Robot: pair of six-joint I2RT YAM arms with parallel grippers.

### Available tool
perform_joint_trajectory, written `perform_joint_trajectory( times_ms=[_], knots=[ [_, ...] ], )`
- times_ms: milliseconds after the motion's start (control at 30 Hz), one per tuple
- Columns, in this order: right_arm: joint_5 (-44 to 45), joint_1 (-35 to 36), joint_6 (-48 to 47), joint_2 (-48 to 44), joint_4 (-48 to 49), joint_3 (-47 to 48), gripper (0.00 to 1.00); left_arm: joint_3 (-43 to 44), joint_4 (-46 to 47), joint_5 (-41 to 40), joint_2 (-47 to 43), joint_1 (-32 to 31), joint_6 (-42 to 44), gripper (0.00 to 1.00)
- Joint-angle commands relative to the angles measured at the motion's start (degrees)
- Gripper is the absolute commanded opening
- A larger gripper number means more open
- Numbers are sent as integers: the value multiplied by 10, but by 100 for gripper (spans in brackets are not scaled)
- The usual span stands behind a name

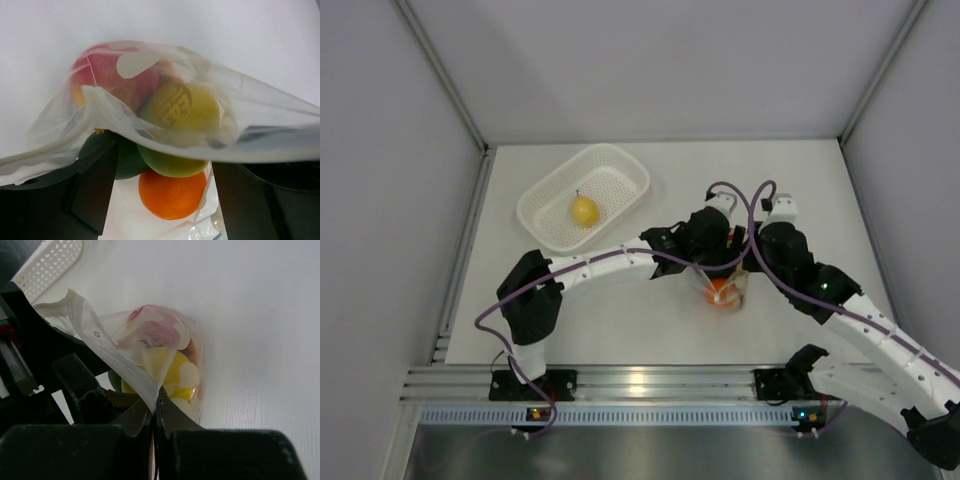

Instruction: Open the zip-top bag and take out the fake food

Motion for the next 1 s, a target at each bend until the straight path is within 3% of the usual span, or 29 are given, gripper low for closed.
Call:
perform_joint_trajectory(
  times_ms=[0,133,333,467,567,600,667,900,967],
  knots=[
    [-3,5,8,-23,5,-9,0,38,53,36,29,5,-25,80],
    [-15,4,8,-39,-1,-15,0,50,56,29,52,5,-34,89],
    [-41,4,8,-58,6,-35,0,56,91,43,80,5,-44,85],
    [-43,3,7,-62,3,-44,0,58,113,59,91,4,-42,70],
    [-40,3,5,-65,1,-45,0,63,120,65,98,4,-40,51],
    [-38,3,5,-67,1,-46,0,65,119,67,98,4,-39,36],
    [-30,3,3,-67,-3,-45,0,61,119,65,96,4,-41,23],
    [23,-5,-9,-60,-14,-32,0,8,120,46,25,2,-38,1],
    [38,-6,-15,-52,-19,-20,0,-3,120,43,9,1,-34,0]
  ],
)
